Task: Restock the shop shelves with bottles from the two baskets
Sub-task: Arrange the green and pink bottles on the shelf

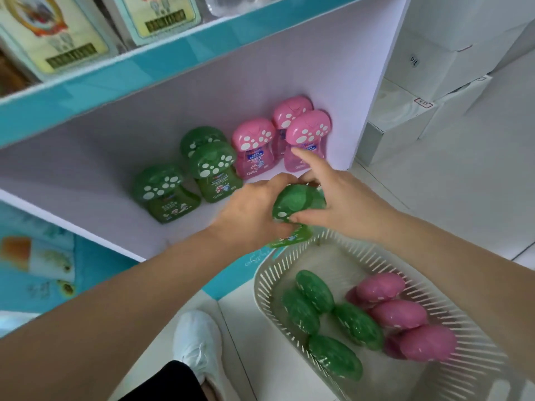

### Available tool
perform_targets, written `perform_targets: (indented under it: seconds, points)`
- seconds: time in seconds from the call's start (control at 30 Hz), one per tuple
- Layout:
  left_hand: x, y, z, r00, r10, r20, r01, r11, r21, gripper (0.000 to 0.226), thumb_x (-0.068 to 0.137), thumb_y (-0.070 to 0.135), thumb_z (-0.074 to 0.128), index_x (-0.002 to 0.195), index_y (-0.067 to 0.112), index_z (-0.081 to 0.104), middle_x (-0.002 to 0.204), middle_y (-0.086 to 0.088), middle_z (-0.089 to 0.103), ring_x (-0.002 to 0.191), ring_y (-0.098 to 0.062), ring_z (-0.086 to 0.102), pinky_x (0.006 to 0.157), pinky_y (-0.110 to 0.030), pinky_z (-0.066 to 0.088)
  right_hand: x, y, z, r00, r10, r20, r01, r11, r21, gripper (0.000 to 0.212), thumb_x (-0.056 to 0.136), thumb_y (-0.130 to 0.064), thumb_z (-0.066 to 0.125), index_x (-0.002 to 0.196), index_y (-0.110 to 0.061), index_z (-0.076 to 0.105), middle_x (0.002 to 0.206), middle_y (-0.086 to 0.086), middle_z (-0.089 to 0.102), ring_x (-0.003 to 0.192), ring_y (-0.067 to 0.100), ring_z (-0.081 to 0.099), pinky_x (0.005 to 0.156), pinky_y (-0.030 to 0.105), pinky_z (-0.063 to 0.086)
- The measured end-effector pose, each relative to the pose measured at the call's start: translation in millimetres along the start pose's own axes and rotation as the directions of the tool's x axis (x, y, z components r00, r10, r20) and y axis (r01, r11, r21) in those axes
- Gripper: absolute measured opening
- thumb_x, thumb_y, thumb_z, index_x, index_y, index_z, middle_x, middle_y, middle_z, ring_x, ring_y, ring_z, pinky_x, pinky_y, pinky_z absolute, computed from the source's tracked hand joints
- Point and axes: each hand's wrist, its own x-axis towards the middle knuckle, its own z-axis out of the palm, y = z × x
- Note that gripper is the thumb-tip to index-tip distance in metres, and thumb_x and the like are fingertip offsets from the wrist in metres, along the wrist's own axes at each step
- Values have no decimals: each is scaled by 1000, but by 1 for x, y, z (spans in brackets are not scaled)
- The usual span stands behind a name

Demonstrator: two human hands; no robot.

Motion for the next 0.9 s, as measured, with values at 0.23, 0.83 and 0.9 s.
perform_targets:
  seconds: [0.23,0.83,0.9]
  points:
    - [-11,-35,-37,977,-211,18,206,968,145,73,73,31,74,135,33,36,110,-7,59,99,-24,59,91,-34,48,33,-28,23,996,-41,-84,52,990,129,96,70,-38,78,146,-30,20,129,-2,52,112,12,52,94,38,48]
    - [-32,-107,-47,799,-599,-47,512,638,575,66,85,19,66,138,15,27,134,-18,30,119,-35,38,96,-36,39,35,-28,41,1000,-4,-21,7,994,110,80,81,-37,68,146,-29,23,115,-15,48,102,6,53,91,28,48]
    - [-32,-110,-44,804,-590,-74,521,639,566,68,84,18,67,139,15,27,134,-18,27,120,-35,36,98,-36,38,35,-28,42,1000,0,-18,2,993,115,79,81,-36,68,146,-29,22,113,-16,47,101,5,52,90,25,47]
